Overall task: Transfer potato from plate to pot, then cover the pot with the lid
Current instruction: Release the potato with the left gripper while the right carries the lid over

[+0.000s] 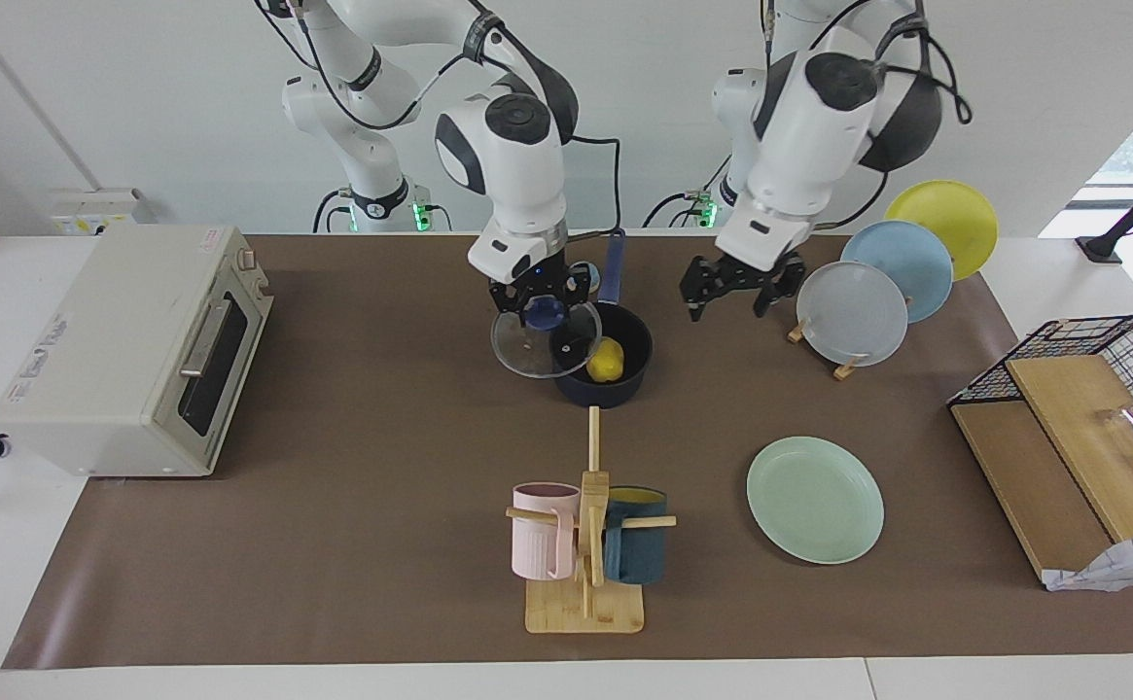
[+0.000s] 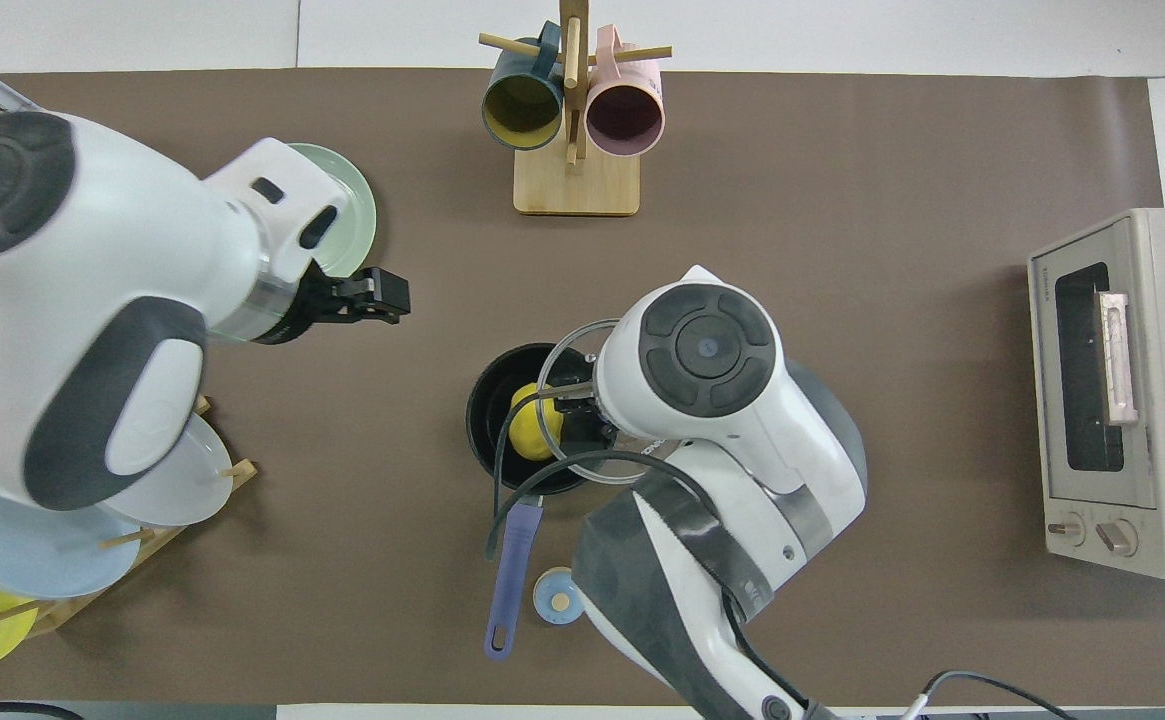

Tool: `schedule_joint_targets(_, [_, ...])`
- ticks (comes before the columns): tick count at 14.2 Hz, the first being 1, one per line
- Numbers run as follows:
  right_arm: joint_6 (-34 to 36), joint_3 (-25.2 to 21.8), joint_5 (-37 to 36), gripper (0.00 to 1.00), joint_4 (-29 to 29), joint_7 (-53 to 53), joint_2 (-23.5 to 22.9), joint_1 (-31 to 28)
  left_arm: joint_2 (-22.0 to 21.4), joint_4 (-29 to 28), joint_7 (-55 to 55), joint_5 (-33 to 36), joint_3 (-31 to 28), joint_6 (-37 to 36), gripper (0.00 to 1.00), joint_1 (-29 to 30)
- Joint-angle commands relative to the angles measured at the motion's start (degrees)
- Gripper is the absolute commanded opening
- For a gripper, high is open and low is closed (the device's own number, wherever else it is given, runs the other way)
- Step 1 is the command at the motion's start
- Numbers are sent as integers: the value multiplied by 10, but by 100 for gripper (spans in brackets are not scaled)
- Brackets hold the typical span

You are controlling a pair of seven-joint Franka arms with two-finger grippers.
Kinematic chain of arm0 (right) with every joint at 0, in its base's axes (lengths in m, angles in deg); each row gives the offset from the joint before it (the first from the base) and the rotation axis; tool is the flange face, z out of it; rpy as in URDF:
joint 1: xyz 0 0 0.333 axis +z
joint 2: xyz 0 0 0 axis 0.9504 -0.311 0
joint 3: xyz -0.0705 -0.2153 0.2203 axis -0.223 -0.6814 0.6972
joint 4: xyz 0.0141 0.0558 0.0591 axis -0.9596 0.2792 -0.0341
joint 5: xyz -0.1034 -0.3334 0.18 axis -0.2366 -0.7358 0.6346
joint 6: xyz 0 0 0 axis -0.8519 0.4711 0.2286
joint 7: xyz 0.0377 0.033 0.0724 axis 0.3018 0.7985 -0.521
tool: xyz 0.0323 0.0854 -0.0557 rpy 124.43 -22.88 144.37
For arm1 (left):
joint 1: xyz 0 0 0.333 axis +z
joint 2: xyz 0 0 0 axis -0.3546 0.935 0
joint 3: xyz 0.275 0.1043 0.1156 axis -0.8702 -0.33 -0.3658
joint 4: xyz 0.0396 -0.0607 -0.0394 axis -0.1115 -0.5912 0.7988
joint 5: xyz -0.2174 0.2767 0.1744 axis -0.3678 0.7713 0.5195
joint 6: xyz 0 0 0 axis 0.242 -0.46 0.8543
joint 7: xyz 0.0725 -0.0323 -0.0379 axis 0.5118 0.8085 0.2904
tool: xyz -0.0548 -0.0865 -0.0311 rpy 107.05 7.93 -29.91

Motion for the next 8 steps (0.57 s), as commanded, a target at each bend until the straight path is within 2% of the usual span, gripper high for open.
schedule_joint_targets(1, [-1,28,-91,43,-58,83,-76,25,5,7,-87,-10,6,-15,100,63])
schedule_joint_targets(3, [13,29,-122,43,-106,104,-124,36,4,7,-117,-7,7,-16,100,90])
schedule_joint_targets(7, [8,29,-123,43,-105,104,-129,40,1,11,-123,-1,2,-31,100,101])
schedule_joint_targets(8, [6,29,-122,43,-102,103,-129,39,-4,20,-123,21,-2,-48,100,96])
